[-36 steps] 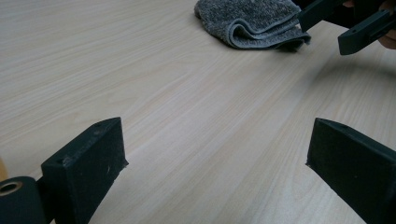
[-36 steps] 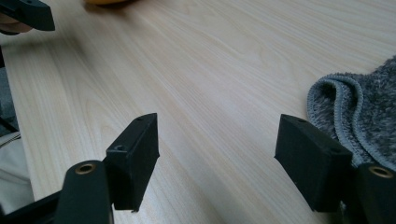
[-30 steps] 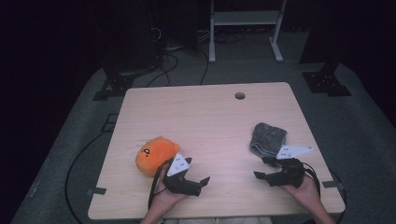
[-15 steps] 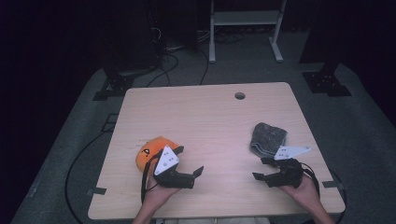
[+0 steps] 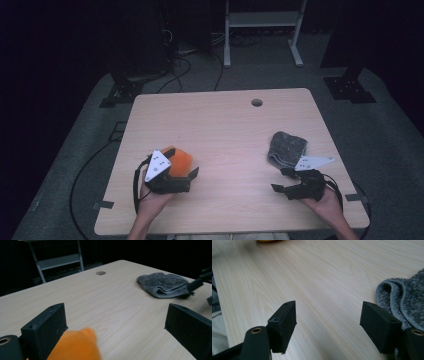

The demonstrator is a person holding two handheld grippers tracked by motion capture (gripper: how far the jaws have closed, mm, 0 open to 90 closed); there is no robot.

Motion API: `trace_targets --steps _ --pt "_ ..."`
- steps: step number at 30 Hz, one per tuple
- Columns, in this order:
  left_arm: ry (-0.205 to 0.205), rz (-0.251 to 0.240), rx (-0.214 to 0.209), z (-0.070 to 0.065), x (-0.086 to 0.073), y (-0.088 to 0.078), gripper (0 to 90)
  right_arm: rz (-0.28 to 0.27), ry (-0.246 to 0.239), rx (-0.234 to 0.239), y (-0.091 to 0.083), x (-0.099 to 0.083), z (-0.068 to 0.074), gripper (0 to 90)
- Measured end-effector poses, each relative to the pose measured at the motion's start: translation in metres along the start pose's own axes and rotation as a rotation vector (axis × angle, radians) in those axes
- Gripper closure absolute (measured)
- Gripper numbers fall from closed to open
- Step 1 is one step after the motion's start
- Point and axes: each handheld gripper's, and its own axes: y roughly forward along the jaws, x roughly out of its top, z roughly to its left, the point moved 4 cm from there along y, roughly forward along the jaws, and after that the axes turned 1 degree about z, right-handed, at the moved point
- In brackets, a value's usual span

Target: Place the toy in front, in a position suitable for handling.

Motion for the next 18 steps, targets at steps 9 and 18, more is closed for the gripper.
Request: trace_targets --steps 9,18 --pt "-0.045 0.020 0.101 0.036 -0.012 -0.014 4.2 0.000 0.009 -0.002 -0.001 -0.001 -0.001 27.9" --pt "-0.140 0.093 0.126 0.062 -0.035 -0.013 5.2 -0.036 0.017 -0.020 -0.005 0.001 -0.004 28.5"
